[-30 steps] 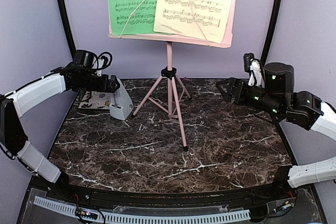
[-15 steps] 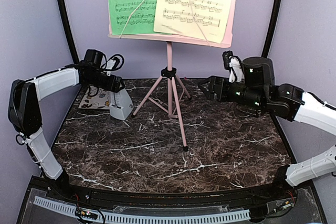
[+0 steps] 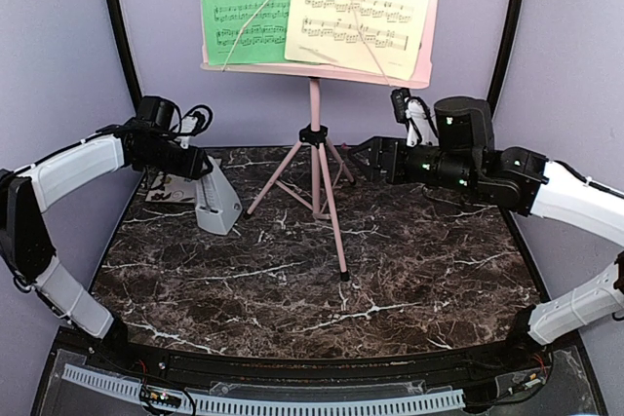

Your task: Set up the instrument practice props

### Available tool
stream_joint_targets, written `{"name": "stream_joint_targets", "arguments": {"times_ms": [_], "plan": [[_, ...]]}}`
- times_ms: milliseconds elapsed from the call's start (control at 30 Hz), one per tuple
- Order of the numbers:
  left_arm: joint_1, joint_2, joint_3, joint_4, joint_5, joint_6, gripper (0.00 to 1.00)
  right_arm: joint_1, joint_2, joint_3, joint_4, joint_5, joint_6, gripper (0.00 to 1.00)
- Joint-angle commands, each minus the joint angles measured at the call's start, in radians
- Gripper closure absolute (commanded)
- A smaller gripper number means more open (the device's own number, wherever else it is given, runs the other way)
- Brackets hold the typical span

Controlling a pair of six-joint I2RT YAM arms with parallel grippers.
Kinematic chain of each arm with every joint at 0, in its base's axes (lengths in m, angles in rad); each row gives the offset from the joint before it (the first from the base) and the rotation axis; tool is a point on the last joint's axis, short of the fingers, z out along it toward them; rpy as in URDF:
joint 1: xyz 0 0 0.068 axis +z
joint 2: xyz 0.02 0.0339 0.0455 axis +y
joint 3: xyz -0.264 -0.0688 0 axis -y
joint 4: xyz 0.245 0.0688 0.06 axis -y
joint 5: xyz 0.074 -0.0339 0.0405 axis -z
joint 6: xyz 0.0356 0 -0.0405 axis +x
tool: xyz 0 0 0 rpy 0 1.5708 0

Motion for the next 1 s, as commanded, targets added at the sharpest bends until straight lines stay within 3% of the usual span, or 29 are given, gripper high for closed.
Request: {"name": "stream_joint_targets", "arguments": {"times_ms": [0,367,633,967], "plan": [[-0.001,-0.145,-0.053,-0.007,0.006,-0.066,0.69,-0.005,-0.001,0.020,0.066,-0.047,-0.020,0.16],[-0.037,-0.353,-0.197,-0.088,0.105,-0.162,0.74,-0.006,-0.023,-0.004,0.074,-0.075,-0.024,0.17],[-0.266,-0.437,-0.251,-0.029,0.038,-0.298,0.78,-0.005,-0.047,-0.051,0.086,-0.092,-0.030,0.16],[-0.546,-0.292,-0.190,0.051,-0.240,-0.444,0.79,-0.005,-0.060,-0.073,0.074,-0.106,-0.036,0.17]]}}
